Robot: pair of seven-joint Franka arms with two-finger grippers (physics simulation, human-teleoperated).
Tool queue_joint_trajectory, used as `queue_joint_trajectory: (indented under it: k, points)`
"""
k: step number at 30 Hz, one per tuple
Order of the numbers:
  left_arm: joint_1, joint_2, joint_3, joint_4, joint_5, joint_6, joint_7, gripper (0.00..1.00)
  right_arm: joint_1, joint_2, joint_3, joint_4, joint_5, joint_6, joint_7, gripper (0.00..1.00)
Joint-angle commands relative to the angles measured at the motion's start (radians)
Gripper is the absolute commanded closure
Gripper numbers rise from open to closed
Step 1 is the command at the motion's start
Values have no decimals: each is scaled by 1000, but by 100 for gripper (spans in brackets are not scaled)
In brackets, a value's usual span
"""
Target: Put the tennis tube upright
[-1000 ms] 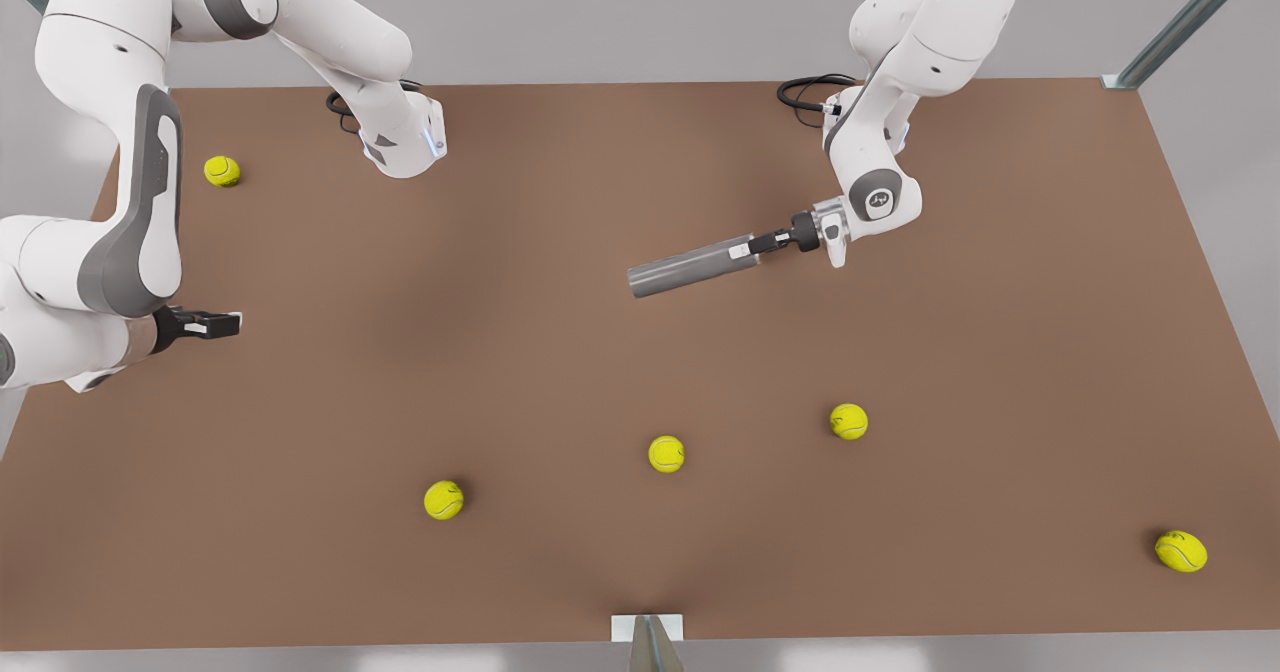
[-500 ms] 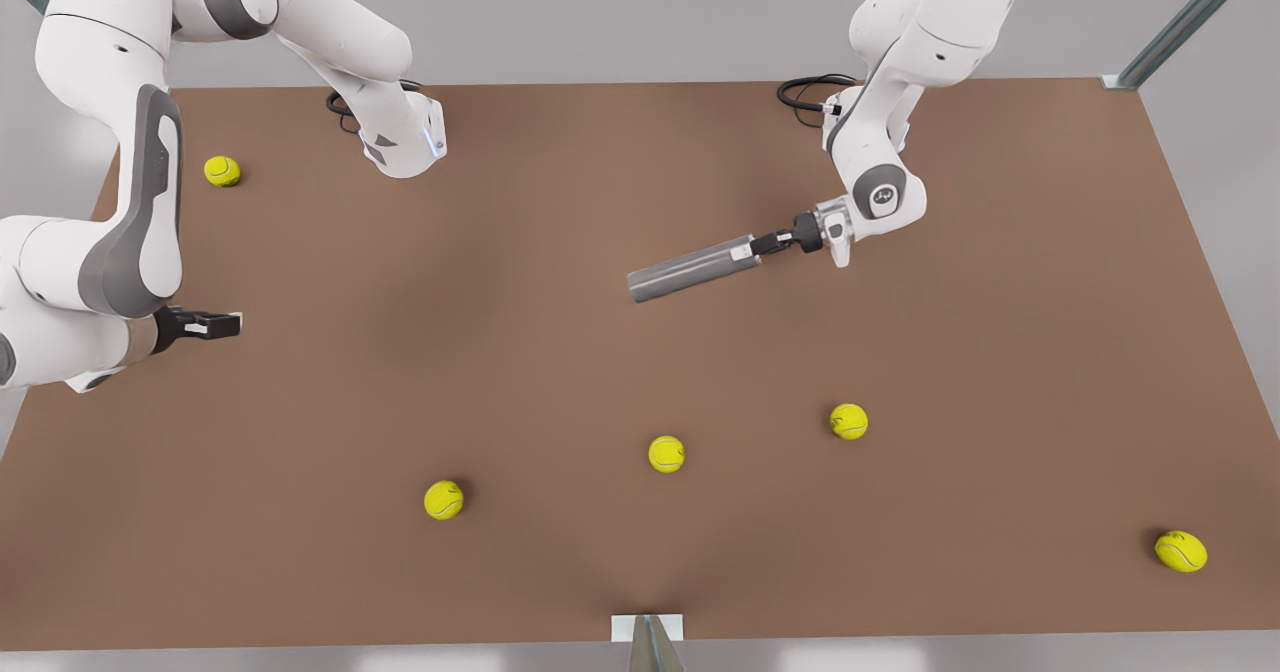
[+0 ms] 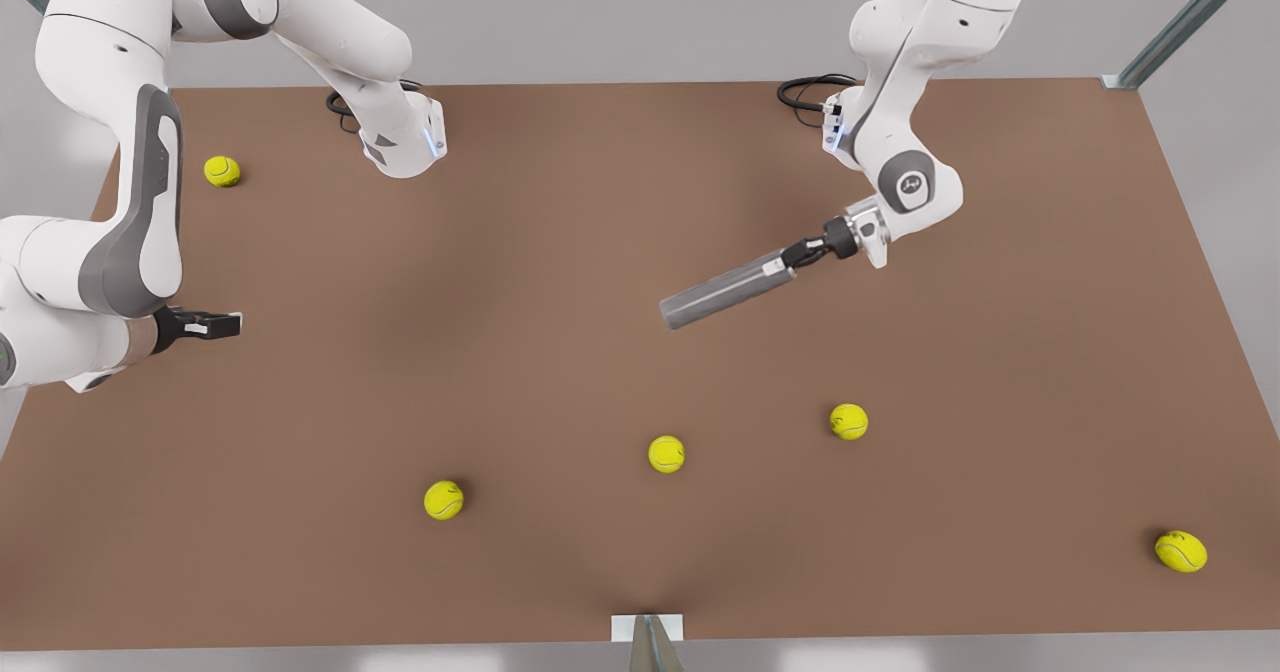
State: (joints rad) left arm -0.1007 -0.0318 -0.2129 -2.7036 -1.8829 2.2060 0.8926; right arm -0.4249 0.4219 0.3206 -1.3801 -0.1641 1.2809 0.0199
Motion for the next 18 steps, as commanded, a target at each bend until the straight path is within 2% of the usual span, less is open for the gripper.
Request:
queue_joint_trajectory:
  k: [1, 2, 4, 7, 9, 11, 18]
  points:
    - [19, 0, 16, 4, 140, 0, -3, 79, 0, 0, 0, 1, 0, 0, 0, 0]
    - [19, 0, 85, 16, 257, -2, -11, 79, 0, 0, 0, 0, 0, 0, 0, 0]
    - [21, -33, 130, 31, 389, -8, -86, 79, 0, 0, 0, -1, 0, 0, 0, 0]
    - [23, -69, 132, 44, 544, -8, -144, 79, 0, 0, 0, -1, 0, 0, 0, 0]
    - [23, -111, 175, 87, 781, -22, -265, 79, 0, 0, 0, -1, 0, 0, 0, 0]
    - [23, -115, 245, 152, 969, -118, -333, 79, 0, 0, 0, -1, 0, 0, 0, 0]
    - [39, -114, 264, 235, 1159, -196, -377, 79, 0, 0, 0, -1, 3, -2, 2, 0]
